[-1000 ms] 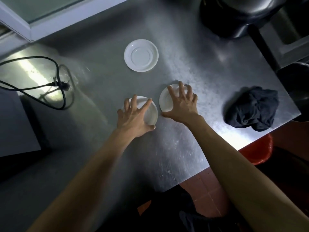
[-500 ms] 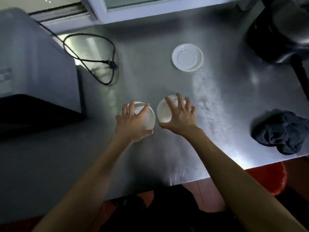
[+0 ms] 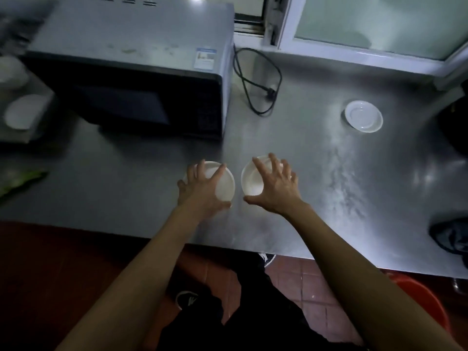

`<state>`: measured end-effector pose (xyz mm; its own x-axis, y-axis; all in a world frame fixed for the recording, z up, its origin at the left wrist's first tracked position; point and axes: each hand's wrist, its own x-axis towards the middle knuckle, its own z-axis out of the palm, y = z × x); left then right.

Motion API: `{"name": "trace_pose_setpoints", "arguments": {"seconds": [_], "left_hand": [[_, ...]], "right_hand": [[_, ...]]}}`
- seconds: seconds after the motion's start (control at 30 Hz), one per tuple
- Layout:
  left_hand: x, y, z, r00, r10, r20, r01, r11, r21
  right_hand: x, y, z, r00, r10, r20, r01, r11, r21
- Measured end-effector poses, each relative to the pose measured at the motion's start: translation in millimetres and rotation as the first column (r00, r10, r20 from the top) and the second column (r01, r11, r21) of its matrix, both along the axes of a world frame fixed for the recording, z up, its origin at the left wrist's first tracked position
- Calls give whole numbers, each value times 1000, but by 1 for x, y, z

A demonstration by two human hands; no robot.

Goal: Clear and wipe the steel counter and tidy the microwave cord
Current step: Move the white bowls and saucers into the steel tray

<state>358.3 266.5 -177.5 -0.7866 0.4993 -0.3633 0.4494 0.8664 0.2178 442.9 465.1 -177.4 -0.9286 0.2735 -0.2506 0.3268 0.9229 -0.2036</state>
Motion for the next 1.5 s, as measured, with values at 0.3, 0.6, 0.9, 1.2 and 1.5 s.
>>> {"name": "trace_pose_setpoints", "arguments": {"seconds": [0.3,0.6,0.9,1.2,1.5], "left_hand": [[16,-166,42,977,188,-104,-186,982,29],[34,-321,62,855,502,-132,-494,865,86],[46,-414,55,703,692,-163,-687,720,97],[-41,-456,35,687,717,-120,-719,694,39],[-148,-465,35,712,697,-92,-702,711,-40]], "right_hand": [[-13,-150,38,982,176,-70,-176,984,13],[-59,-286,72,887,448,-111,-446,894,43],[-117,-395,68,772,630,-78,-633,774,-16],[-210,-449,46,722,692,-28,-692,720,-54],[-307,-449,27,775,630,-49,-631,768,-111]]}}
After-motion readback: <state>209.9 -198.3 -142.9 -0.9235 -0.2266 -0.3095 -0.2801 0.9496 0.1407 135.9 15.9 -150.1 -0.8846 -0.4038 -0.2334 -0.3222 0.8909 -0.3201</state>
